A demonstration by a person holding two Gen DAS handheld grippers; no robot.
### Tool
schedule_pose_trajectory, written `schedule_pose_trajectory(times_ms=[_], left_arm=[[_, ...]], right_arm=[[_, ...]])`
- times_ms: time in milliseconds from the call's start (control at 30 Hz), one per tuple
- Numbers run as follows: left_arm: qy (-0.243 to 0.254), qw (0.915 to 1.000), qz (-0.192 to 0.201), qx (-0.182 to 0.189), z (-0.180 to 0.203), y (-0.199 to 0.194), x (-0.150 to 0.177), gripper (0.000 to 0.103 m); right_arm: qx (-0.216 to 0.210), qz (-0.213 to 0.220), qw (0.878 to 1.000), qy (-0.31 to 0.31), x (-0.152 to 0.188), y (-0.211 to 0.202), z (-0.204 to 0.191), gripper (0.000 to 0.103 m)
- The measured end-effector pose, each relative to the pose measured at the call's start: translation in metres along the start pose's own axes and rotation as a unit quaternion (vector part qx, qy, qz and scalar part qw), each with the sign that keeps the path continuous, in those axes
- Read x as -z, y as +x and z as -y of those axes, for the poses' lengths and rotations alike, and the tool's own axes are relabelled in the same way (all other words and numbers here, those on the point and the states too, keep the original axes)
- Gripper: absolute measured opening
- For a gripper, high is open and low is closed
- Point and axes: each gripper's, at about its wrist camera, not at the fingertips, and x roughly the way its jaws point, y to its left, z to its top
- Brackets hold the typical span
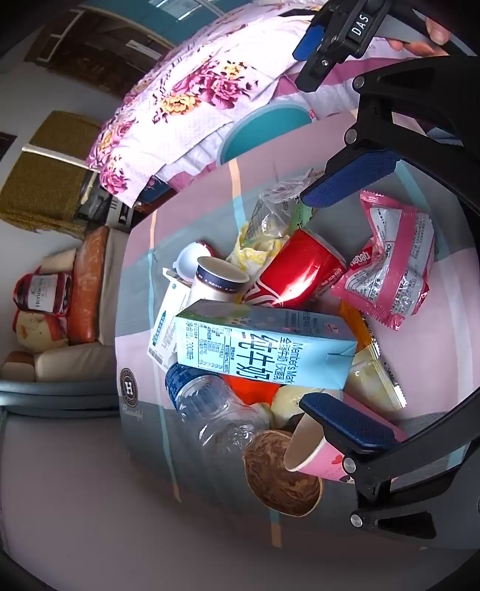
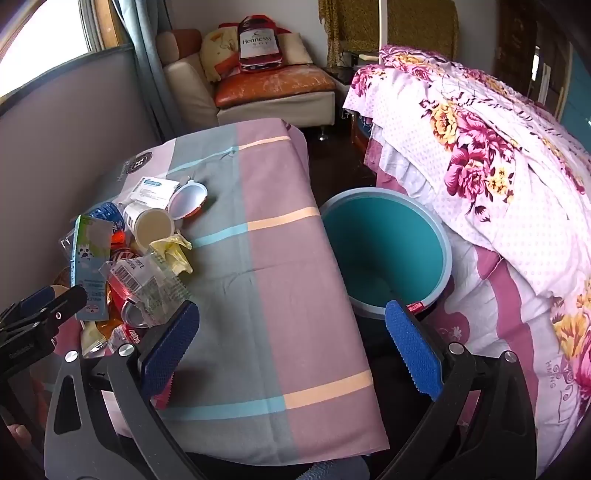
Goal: Collect trash
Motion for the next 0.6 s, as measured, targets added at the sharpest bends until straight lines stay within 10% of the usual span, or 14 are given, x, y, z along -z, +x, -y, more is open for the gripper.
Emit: schedule_pose_trajectory(times_ms=[600], left_arm=[[0.013, 0.9997, 0.008, -0.016, -0.0051, -0.0037, 0.0015, 0.1]], right_arm=[[-0.007, -0.015, 1.0, 0.011, 0.0028, 0.0066, 0.0028, 0.097]])
